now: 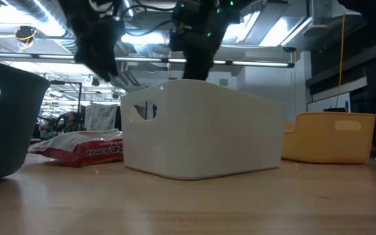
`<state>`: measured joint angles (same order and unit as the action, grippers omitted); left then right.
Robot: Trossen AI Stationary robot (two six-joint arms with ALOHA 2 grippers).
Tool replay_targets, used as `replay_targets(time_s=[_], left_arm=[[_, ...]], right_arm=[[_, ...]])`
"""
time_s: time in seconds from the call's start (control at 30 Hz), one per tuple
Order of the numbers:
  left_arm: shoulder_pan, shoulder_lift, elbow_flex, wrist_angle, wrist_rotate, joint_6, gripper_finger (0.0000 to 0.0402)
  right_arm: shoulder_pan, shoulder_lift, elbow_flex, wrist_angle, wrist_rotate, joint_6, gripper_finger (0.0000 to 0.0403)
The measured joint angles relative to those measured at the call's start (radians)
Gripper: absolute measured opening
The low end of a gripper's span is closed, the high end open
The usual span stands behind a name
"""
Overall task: Sort Maruchan noodles
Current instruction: Put the blue noodle pack into the green bin
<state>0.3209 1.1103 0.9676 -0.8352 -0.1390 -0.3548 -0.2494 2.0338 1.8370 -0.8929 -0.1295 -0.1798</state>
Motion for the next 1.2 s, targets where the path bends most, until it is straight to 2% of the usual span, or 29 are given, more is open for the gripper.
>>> replay_targets(time_s=[0.17, 0.3, 0.57, 0.8, 1.0, 1.2], left_arm=[[-0.043, 0.0, -0.166, 0.245, 0.003, -0.085, 0.022], [-0.079, 0.033, -0.256, 0.421, -0.006, -0.148, 0.022], [-0.156, 0.158, -0.279, 0.515, -0.004, -0.168, 0.022], [-0.222, 0.3, -0.278, 0.643, -0.008, -0.191, 0.022], [-0.232, 0.407, -0.278, 0.665, -0.007, -0.191, 0.022], [-0.21, 0.462, -0.278, 0.676, 0.067, -0.179, 0.022]], right_arm=[[-0.027, -0.013, 0.137, -0.295, 0.033, -0.02, 0.0328], [-0.049, -0.061, 0.194, -0.399, 0.072, -0.012, 0.0328], [-0.158, -0.209, 0.201, -0.445, 0.182, 0.009, 0.0328], [-0.247, -0.34, 0.201, -0.479, 0.218, 0.059, 0.0328], [-0.255, -0.424, 0.201, -0.479, 0.232, 0.076, 0.0328], [-0.254, -0.45, 0.201, -0.48, 0.208, 0.079, 0.0328]])
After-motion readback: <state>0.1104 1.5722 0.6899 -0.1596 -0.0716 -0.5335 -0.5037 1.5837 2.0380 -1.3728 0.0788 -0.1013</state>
